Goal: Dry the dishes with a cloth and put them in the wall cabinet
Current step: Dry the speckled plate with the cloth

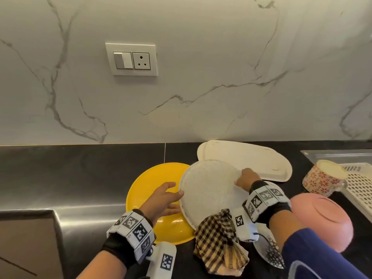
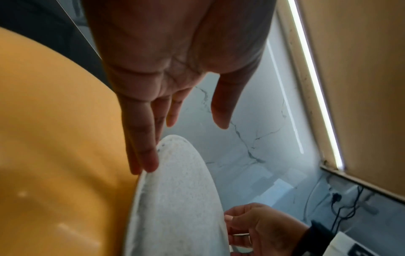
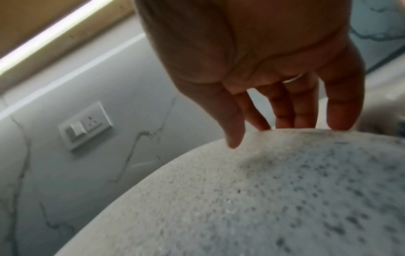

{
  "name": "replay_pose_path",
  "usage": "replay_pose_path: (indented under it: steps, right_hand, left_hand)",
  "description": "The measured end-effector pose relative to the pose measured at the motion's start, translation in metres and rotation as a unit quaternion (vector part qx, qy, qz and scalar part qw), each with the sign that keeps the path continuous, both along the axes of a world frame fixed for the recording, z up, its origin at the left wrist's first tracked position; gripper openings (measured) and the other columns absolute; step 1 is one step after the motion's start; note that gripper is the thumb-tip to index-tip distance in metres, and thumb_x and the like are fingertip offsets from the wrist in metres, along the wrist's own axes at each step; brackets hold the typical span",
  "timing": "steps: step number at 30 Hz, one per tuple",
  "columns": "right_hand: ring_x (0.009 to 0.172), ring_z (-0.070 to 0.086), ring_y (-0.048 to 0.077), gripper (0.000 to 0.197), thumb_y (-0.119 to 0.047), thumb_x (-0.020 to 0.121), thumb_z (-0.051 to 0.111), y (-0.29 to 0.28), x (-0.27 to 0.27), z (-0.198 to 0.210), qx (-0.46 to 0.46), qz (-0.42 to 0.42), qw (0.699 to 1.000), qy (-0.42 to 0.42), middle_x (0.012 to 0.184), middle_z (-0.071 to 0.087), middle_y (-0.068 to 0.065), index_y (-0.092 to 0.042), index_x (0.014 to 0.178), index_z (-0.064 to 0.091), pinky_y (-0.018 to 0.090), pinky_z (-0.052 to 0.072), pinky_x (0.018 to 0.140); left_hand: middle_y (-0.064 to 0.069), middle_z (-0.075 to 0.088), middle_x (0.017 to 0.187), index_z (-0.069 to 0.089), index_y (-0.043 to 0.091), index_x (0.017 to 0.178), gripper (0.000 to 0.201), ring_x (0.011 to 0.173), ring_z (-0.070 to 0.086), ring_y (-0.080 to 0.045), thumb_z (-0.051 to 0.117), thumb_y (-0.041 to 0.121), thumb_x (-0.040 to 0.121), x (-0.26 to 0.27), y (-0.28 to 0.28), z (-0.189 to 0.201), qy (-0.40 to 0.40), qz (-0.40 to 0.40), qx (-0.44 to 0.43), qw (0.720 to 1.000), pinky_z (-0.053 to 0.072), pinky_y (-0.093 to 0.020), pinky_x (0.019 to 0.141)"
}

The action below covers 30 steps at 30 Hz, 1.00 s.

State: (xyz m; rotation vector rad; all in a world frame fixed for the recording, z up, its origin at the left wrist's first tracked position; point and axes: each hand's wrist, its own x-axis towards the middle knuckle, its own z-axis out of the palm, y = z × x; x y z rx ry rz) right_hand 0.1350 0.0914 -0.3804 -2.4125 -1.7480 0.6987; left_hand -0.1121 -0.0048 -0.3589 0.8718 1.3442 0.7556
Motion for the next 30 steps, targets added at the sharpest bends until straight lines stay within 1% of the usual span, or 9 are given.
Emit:
replay_pose_path:
  steps: [4,9,12,14,18,21,24,27,30]
  right_hand:
    - [0.11,0.053,0.029,0.027,-0.015,0.092,0.054,-0.014,0.005,0.048,0.151,0.017,0.984,0.089,0.114,0.058,0.014,-0.004,0.116,0.057,0.04,0.04,0.1]
    - [0.084,0.055,0.01,0.023,-0.004,0.083,0.064,-0.058,0.008,0.105,0.372,0.095,0.878,0.286,0.085,0.058,-0.008,-0.02,0.099,0.057,0.024,0.043,0.078]
    - [0.083,0.052,-0.003,0.027,-0.005,0.08,0.067,-0.091,0.002,0.115,0.483,0.2,0.817,0.242,0.088,0.055,-0.012,-0.026,0.09,0.054,0.009,0.04,0.077]
    - [0.086,0.048,0.001,0.019,-0.014,0.078,0.063,-0.111,-0.005,0.105,0.534,0.268,0.784,0.168,0.09,0.053,-0.008,-0.027,0.087,0.053,0.008,0.038,0.08]
    - [0.087,0.047,0.012,0.01,-0.016,0.078,0.053,-0.131,-0.012,0.07,0.563,0.305,0.758,0.126,0.095,0.047,-0.005,-0.024,0.085,0.051,0.008,0.034,0.08]
    - [0.095,0.047,0.011,0.026,-0.013,0.076,0.06,-0.137,-0.016,0.05,0.515,0.276,0.798,0.145,0.103,0.049,-0.003,-0.028,0.096,0.053,0.008,0.035,0.085]
    - [0.112,0.046,0.014,0.067,0.0,0.076,0.069,-0.142,-0.013,0.024,0.346,0.166,0.904,0.188,0.12,0.047,0.005,-0.021,0.134,0.041,0.025,0.039,0.095]
    - [0.119,0.05,0.021,0.053,-0.023,0.085,0.066,-0.144,-0.01,-0.009,0.121,0.104,0.971,0.177,0.128,0.053,0.01,-0.009,0.131,0.047,0.029,0.037,0.097]
    - [0.111,0.056,0.024,0.056,-0.05,0.083,0.06,-0.141,-0.016,-0.037,0.003,0.088,0.989,0.121,0.122,0.06,0.01,-0.009,0.121,0.054,0.03,0.042,0.088]
  left_hand:
    - [-0.01,0.058,0.121,0.034,0.012,0.139,0.061,0.104,0.061,-0.031,0.062,0.023,0.086,-0.01,-0.007,0.011,-0.059,0.032,0.047,0.997,0.052,-0.039,0.086]
    - [-0.013,0.062,0.118,0.057,0.006,0.12,0.059,0.109,0.058,-0.033,0.06,0.039,0.072,-0.018,-0.018,0.029,-0.183,0.09,0.115,0.972,0.053,-0.037,0.08]
    - [-0.015,0.055,0.128,0.052,0.003,0.125,0.074,0.115,0.053,-0.034,0.045,0.056,0.073,-0.019,-0.025,0.039,-0.271,0.121,0.1,0.95,0.058,-0.037,0.073]
    - [-0.019,0.057,0.126,0.049,0.005,0.124,0.074,0.111,0.056,-0.035,0.041,0.059,0.074,-0.022,-0.029,0.042,-0.328,0.109,0.061,0.936,0.058,-0.041,0.073]
    - [-0.021,0.063,0.114,0.049,-0.001,0.129,0.058,0.095,0.063,-0.03,0.052,0.032,0.082,-0.025,-0.036,0.036,-0.344,0.142,0.014,0.928,0.056,-0.039,0.076]
    - [-0.021,0.068,0.097,0.046,-0.006,0.129,0.043,0.089,0.063,-0.031,0.045,0.017,0.093,-0.026,-0.043,0.028,-0.331,0.198,-0.007,0.923,0.058,-0.04,0.057]
    - [-0.018,0.067,0.096,0.044,0.0,0.128,0.038,0.084,0.062,-0.031,0.037,0.023,0.099,-0.034,-0.046,0.022,-0.298,0.242,0.023,0.923,0.052,-0.047,0.062]
    - [-0.017,0.059,0.12,0.039,0.006,0.135,0.046,0.088,0.058,-0.029,0.037,0.033,0.098,-0.047,-0.048,0.02,-0.283,0.284,0.059,0.914,0.046,-0.046,0.066]
    - [-0.012,0.054,0.126,0.037,0.014,0.14,0.05,0.095,0.056,-0.029,0.036,0.04,0.097,-0.056,-0.053,0.02,-0.278,0.297,0.08,0.91,0.046,-0.044,0.067]
